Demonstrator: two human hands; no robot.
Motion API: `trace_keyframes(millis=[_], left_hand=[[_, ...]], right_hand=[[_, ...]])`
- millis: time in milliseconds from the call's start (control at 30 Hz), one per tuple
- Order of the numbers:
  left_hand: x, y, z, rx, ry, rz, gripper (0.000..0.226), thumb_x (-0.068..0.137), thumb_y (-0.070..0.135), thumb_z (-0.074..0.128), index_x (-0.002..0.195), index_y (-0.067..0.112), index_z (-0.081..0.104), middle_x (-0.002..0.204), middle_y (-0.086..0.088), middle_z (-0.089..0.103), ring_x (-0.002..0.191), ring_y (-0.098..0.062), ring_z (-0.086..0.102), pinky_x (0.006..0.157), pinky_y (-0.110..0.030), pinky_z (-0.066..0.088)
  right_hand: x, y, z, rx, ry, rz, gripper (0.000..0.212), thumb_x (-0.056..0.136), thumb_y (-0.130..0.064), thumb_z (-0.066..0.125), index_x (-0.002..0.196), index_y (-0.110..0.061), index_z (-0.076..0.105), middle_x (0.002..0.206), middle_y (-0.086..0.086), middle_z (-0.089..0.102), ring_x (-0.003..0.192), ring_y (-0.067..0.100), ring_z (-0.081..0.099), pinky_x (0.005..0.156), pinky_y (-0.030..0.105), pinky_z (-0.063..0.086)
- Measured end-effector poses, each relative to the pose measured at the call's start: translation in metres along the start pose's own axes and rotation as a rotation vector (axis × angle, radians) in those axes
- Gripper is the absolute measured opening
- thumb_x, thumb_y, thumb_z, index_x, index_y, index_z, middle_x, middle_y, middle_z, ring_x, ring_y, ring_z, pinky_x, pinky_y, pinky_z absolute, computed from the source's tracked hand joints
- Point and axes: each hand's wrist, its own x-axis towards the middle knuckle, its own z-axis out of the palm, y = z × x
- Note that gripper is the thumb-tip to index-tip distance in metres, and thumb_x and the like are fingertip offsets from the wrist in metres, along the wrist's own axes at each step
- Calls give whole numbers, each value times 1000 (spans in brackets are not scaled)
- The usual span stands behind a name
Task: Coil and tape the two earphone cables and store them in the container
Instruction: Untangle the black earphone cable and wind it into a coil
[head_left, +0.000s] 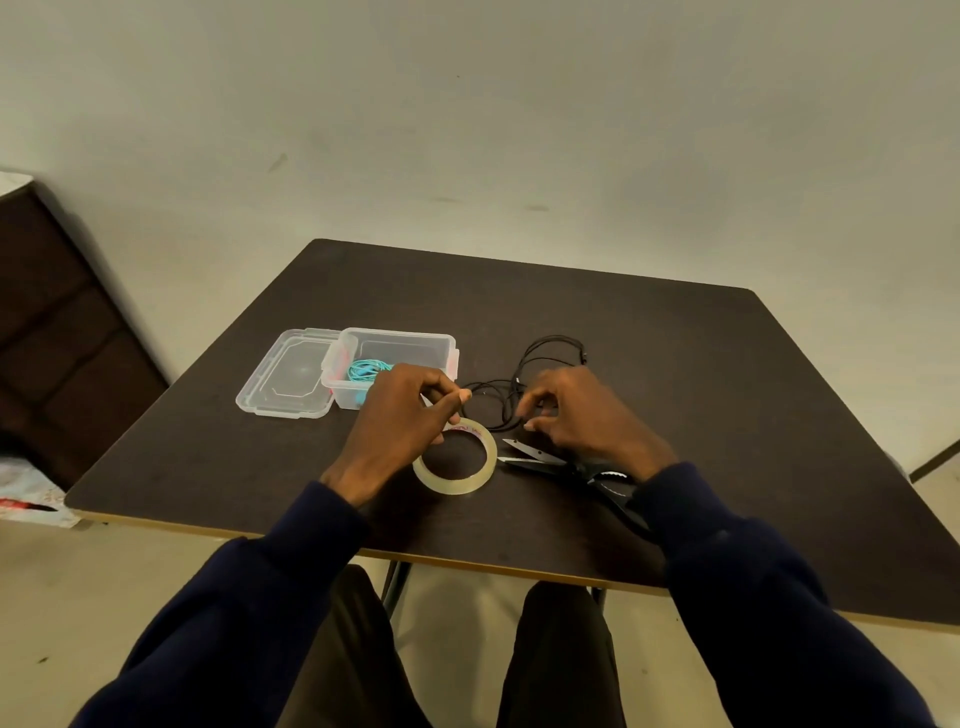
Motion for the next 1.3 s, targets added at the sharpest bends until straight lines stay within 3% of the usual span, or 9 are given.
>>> trace_keyframes(millis=[167,333,467,700,833,933,1100,1200,1300], left_hand=[[0,7,1,6,-5,21,18,90,39,68,90,22,73,78,10,72,58,0,67,64,-18,59],[3,6,-3,10,40,17,22,90,40,68,90,19,76,80,9,73,69,-4,68,82,-32,60],[4,-2,-10,-48,43,-26,23,90,41,68,90,20,75,80,9,73,67,-7,70,80,-41,62],[0,6,-9,-89,40,-24,21,89,36,69,92,16,76,79,8,73,65,-3,70,80,-40,62],[0,10,-9,-86,46,-15,21,90,36,69,91,16,76,79,7,74,66,-4,70,80,-37,62],[0,14,-9,-81,55,6,18,91,34,69,88,18,76,78,8,73,66,-2,69,78,-30,61],[3,19,2,-92,14,10,15,91,31,69,92,17,75,81,8,74,66,-1,70,72,-22,60],[6,28,12,-191,-33,-13,17,92,27,68,99,13,75,86,3,75,70,-3,72,66,-19,59],[10,38,19,-357,-78,-66,21,95,26,65,104,9,73,92,-5,76,77,-12,75,72,-27,62]], right_hand=[[9,4,18,-2,81,-32,14,88,-24,75,101,-21,76,104,-5,63,89,2,54,78,22,52],[9,9,23,-75,127,-115,11,94,-28,67,100,-21,72,108,-5,56,101,6,45,84,25,47],[6,14,21,-63,97,-173,14,93,-31,68,103,-22,74,114,-6,61,111,9,48,91,27,47],[11,5,13,-323,23,-340,43,100,-38,39,113,-13,71,114,5,65,102,17,55,85,34,53],[13,4,13,-366,3,-372,30,105,-29,43,120,-10,62,116,5,59,102,15,50,89,30,47],[7,5,11,-212,30,-276,21,106,-29,44,116,-15,57,108,-6,49,94,8,42,82,23,35],[4,7,2,302,222,-99,8,100,-21,57,103,-16,63,96,-8,65,85,6,64,76,27,57],[6,0,-12,611,383,-22,7,96,-13,66,100,-9,70,83,0,74,73,9,72,65,23,59],[2,-7,-28,914,385,33,20,93,-11,70,112,-5,70,83,13,77,69,17,72,58,22,57]])
